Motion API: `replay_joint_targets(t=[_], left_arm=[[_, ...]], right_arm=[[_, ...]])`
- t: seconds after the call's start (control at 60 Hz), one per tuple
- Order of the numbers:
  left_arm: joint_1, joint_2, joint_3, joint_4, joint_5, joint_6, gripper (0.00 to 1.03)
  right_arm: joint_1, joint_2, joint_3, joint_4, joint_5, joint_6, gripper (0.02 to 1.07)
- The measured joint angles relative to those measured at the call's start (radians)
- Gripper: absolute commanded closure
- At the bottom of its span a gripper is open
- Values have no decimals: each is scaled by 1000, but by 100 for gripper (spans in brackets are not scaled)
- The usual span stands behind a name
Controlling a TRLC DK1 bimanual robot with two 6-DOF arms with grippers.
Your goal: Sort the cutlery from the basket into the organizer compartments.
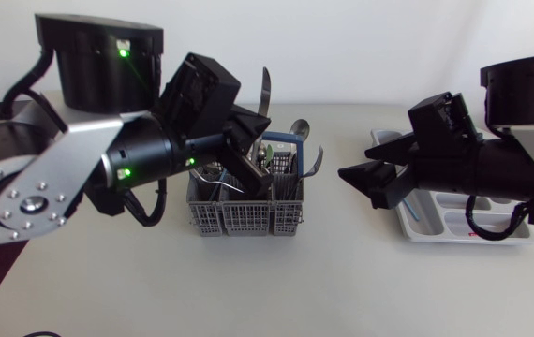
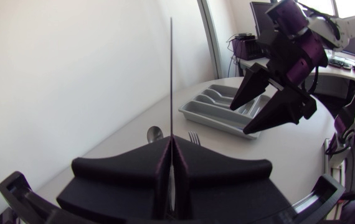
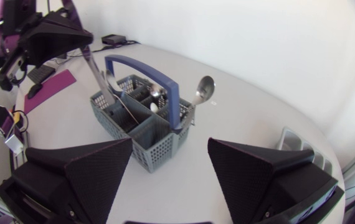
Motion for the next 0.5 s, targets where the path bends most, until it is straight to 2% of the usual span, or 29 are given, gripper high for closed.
replay_joint_targets(t=[0.133,0.3,0.5], left_arm=[[67,0,64,-76,168,-106,100],[156,18,119,-125,374,-208,100],[175,63,146,-163,462,-248,100]], right_arm=[[13,-35,0,-21,-90,0,20],[54,-34,1,-28,-149,3,20],[115,23,34,-24,-162,4,20]])
